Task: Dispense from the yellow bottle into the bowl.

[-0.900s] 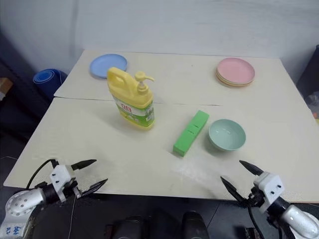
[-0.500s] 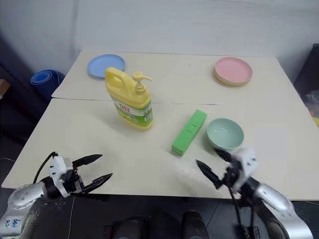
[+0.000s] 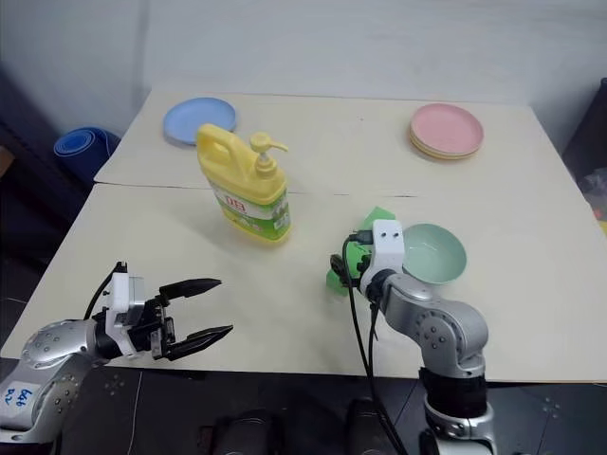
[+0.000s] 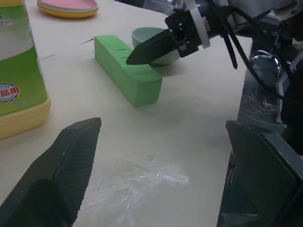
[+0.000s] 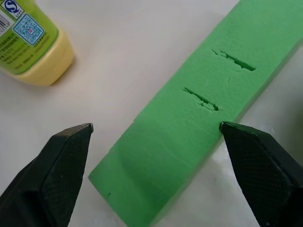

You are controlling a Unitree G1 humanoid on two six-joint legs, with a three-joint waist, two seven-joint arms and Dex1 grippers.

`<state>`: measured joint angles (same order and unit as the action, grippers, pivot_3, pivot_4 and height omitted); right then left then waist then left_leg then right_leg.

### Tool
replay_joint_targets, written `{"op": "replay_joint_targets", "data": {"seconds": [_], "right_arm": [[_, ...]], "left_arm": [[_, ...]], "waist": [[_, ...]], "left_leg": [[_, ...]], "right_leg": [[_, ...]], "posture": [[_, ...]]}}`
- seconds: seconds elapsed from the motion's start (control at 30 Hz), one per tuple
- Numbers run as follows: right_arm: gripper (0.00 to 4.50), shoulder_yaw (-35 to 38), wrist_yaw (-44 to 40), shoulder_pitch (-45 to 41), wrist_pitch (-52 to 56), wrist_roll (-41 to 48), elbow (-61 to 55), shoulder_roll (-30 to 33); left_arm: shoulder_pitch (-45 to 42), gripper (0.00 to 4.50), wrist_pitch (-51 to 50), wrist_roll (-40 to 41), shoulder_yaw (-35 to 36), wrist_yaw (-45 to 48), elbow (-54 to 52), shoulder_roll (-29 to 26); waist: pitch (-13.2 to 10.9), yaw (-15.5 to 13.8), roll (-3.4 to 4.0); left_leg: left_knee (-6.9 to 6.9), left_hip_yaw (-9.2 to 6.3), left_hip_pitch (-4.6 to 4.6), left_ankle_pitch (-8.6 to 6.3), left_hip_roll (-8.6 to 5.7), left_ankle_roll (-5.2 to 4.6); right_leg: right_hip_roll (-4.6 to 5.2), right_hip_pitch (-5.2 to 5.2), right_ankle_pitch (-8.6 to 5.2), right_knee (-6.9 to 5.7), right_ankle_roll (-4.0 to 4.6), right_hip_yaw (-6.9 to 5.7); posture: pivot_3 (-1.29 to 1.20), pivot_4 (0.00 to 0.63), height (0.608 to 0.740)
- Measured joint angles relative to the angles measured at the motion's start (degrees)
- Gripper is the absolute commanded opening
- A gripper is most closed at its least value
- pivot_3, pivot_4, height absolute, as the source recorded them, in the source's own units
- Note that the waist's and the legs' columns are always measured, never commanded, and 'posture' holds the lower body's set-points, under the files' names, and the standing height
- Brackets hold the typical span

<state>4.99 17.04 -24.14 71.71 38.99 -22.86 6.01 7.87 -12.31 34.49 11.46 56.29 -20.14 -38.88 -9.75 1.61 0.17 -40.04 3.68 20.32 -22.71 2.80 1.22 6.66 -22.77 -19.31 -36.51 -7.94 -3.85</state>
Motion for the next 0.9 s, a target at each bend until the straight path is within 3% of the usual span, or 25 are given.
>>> {"op": "replay_joint_targets", "data": {"seconds": [0.53,0.77,0.9], "right_arm": [[4.5,6.67,2.85,-12.1,8.04,-10.81,15.83,-11.71],[2.87,7.07,0.49,-13.31,7.85,-12.44,17.88,-12.17],[2.34,10.74,-2.12,-13.17,11.4,-11.54,15.05,-12.63]], "left_arm": [[2.06,4.48,0.04,-1.03,-0.97,-3.2,-2.13,3.0],[2.23,4.5,0.58,-1.13,-0.96,-3.59,-2.21,3.11],[2.19,4.5,1.02,-1.27,-0.97,-3.59,-2.17,3.17]], "waist": [[0.02,1.04,0.03],[0.08,1.63,0.07],[0.08,1.6,0.08]], "left_leg": [[0.07,0.0,-0.02,0.03,0.02,0.05],[0.07,-0.02,-0.03,0.03,0.02,0.05],[0.07,-0.03,-0.02,0.03,0.02,0.05]], "right_leg": [[-0.03,-0.04,0.0,-0.06,0.0,0.01],[-0.03,-0.01,0.0,-0.07,0.0,0.01],[-0.03,-0.02,0.0,-0.06,0.0,0.01]], "posture": [[0.0,0.15,0.74],[0.0,0.15,0.74],[0.0,0.15,0.74]]}}
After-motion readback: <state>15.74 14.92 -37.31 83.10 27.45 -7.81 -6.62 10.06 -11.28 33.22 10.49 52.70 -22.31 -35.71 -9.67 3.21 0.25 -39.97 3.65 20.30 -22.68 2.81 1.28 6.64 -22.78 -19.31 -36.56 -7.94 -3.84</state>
